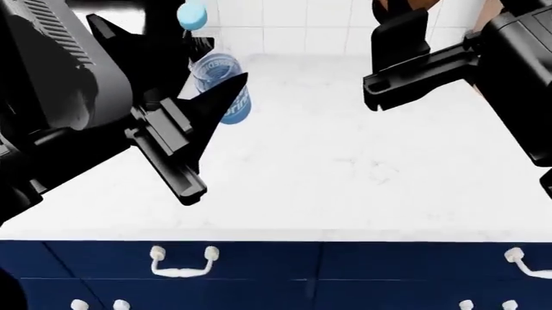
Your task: Move the drinks to the dining counter.
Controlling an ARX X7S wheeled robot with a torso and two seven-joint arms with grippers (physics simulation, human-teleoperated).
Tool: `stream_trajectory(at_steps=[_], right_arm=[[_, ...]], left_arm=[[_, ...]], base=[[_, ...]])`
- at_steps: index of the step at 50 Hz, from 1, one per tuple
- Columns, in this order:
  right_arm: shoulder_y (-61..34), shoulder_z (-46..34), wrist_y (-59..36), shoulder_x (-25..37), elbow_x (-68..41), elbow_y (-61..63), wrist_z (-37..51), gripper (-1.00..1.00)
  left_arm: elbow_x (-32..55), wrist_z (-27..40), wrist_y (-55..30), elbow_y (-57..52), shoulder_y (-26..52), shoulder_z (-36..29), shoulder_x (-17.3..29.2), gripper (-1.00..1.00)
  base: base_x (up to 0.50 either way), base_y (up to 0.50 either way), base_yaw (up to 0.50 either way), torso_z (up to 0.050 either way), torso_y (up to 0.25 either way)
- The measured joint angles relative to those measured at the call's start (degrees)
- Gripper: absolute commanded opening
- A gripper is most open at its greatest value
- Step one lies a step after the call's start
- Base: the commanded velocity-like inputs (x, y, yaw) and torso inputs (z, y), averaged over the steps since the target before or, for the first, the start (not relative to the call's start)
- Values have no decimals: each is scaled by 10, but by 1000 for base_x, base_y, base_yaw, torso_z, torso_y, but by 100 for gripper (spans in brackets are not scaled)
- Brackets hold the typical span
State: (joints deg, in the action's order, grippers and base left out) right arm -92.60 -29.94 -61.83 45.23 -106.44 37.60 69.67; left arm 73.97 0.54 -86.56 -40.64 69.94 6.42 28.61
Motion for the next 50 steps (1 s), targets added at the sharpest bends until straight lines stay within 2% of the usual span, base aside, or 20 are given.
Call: stream_trajectory(at_steps=[26,50], right_arm=[[-21,-22,-21,5,7,4,14,-100],[-33,-38,-31,11,1,10,27,-100]], left_arm=[[19,12,34,9,-1,-26,29,-100],[24,20,59,13,-3,-45,47,-100]], base=[[-494,-27,316,1,0],[-211,-38,498,0,0]])
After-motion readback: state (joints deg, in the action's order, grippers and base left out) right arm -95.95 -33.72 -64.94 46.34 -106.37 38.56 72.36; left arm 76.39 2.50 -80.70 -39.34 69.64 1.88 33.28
